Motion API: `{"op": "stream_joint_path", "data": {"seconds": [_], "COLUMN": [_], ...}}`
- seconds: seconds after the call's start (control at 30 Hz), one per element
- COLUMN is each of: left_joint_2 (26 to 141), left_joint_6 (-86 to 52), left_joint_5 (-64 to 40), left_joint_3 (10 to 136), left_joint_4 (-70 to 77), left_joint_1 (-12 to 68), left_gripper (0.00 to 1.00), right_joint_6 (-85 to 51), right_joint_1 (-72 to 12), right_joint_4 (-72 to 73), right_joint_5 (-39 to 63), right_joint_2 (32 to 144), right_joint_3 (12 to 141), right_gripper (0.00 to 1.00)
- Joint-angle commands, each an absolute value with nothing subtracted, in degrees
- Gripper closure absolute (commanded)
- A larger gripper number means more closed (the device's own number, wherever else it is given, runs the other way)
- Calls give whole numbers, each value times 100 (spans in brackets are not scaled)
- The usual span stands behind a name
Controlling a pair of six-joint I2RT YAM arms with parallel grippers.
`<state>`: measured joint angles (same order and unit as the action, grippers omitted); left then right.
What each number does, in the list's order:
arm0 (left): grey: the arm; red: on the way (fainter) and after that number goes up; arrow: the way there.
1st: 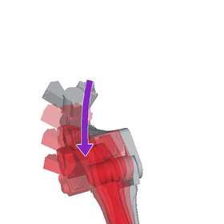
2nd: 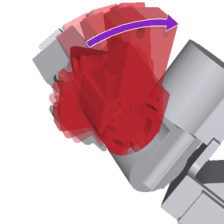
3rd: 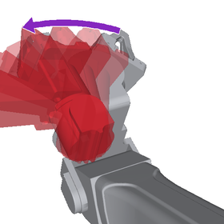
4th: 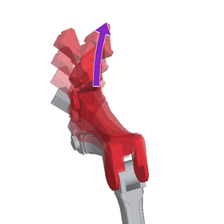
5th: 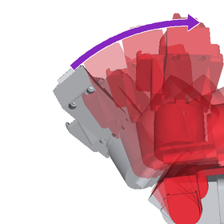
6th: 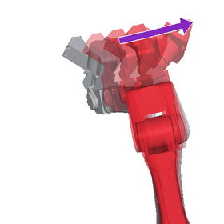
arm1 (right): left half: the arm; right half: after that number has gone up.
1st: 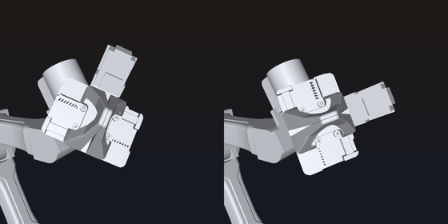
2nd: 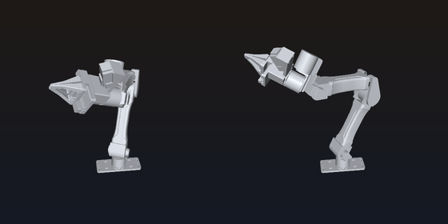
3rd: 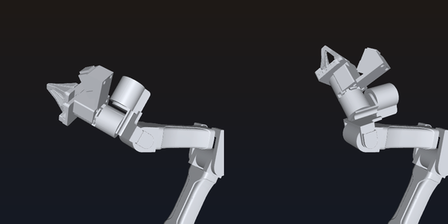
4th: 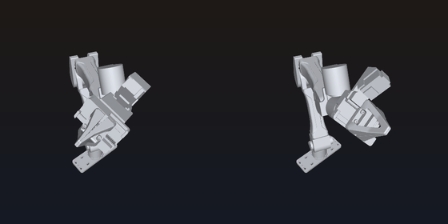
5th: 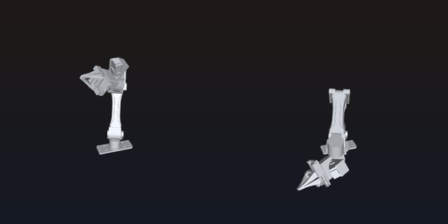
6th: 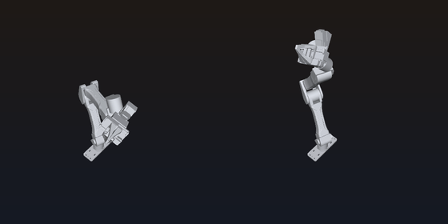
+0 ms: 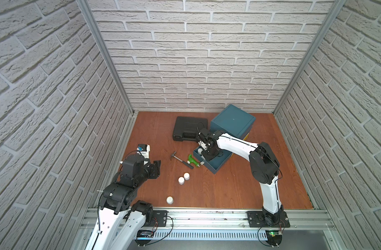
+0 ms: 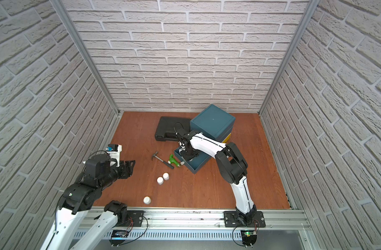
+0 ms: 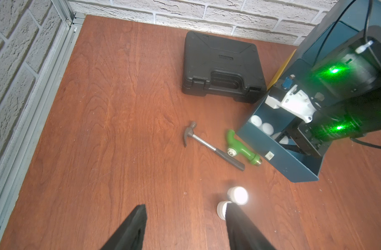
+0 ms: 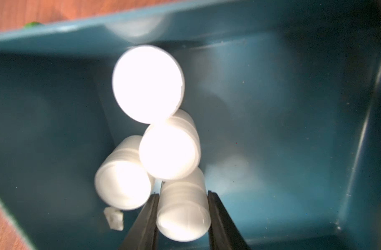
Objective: Put the paint cans in the drawer according to color
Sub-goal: Place the paint can in the drawer, then pick up the paint can at the center of the board.
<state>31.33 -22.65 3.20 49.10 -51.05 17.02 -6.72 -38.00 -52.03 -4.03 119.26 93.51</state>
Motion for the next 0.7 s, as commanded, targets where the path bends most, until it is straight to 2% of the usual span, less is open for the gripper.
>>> {"op": "stream_joint_path", "data": {"seconds": [0.0,0.17,0.37,0.67], "left_joint_2": [3128,3129,3129,3119], "left_joint_6": [-2257,-2255,-2258,-2261], "left_joint_5": [362,360,347,356], "left_joint_3": [4861,4865,4865,4869], "left_joint_4": [-5041,-5041,-5033,-5037], "left_joint_1": [1720,1728,1722,1723], "left_gripper": [37,37,37,37], "right_joint_6": [-704,-792,-1057,-454], "right_joint_1": [-3834,-3839,-3939,-5193], "right_joint_4": [-5192,-5256,-5319,-4956], "right_joint_5": [-314,-571,-705,-361], "right_joint_2": [11698,11374,10635,10330], "right_joint_3": [9408,9438,9461,9017], "right_gripper": [54,47,45,40]}}
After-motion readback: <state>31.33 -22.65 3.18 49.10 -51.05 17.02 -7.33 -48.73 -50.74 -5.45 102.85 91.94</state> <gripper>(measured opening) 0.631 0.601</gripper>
